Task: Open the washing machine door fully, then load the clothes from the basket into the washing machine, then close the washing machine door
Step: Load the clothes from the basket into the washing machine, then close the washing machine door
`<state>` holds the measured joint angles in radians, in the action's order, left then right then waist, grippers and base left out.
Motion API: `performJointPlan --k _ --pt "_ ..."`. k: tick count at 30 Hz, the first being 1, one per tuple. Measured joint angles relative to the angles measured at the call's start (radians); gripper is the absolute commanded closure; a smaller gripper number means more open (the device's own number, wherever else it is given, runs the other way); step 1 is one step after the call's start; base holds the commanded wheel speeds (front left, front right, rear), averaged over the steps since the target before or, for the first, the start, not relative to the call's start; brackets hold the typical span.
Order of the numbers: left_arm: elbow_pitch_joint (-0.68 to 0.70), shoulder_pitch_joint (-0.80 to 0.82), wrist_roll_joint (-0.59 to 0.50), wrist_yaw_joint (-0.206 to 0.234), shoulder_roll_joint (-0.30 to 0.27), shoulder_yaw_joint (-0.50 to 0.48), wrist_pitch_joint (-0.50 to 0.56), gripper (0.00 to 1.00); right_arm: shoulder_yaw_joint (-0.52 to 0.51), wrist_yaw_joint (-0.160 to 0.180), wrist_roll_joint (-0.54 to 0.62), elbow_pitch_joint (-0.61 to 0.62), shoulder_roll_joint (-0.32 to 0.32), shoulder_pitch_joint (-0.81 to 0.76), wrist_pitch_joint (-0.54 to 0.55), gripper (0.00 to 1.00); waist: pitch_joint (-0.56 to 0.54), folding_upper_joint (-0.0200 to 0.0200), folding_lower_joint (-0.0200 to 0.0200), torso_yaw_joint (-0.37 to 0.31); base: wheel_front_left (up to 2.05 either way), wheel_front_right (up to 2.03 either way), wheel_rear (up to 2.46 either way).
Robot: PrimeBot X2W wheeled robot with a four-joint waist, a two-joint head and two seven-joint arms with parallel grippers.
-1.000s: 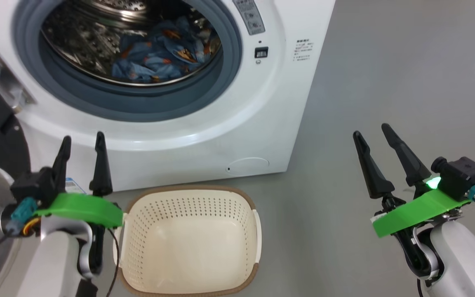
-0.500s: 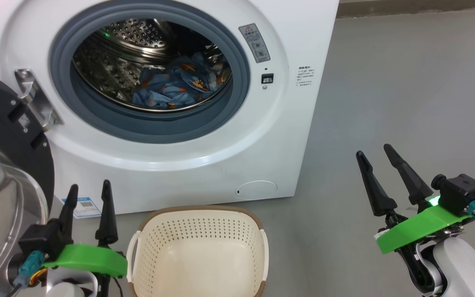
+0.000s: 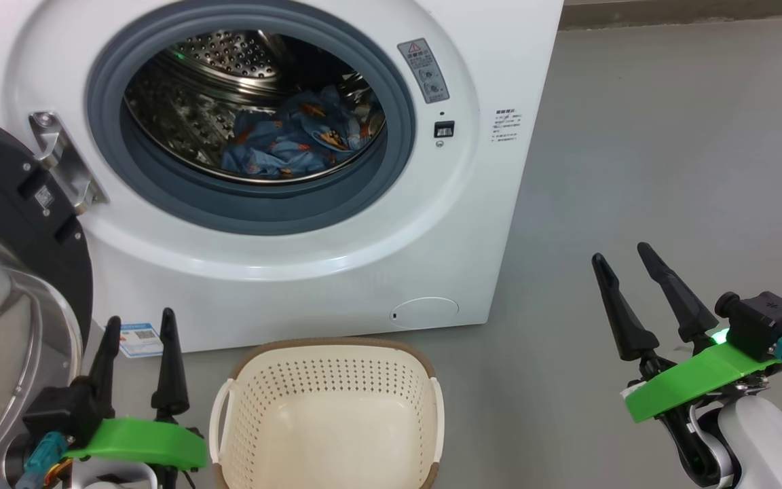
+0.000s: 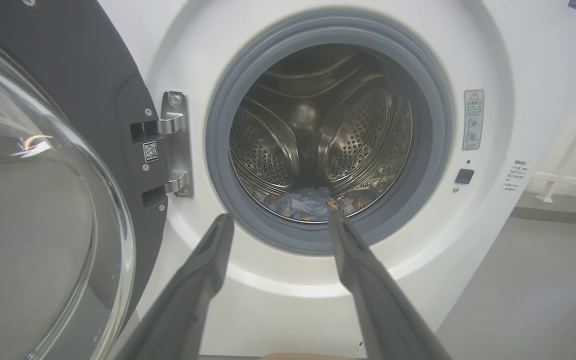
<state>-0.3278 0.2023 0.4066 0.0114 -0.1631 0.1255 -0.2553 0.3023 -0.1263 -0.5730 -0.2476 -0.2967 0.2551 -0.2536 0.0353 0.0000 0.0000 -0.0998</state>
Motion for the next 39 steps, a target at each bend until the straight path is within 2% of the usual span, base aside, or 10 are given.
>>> performJointPlan --k 19,39 --pt "0.019 -0.003 0.009 0.017 -0.016 0.001 0.009 0.0 0.002 0.0 0.0 0.0 -0.005 0.0 0.0 0.0 0.018 0.0 0.0 -0.003 0.0 0.0 0.0" --pt "0.008 -0.003 0.033 0.005 -0.022 0.001 0.009 0.0 0.003 0.0 0.0 0.0 -0.004 0.001 0.0 0.0 0.018 0.0 0.0 -0.005 0.0 0.0 0.0"
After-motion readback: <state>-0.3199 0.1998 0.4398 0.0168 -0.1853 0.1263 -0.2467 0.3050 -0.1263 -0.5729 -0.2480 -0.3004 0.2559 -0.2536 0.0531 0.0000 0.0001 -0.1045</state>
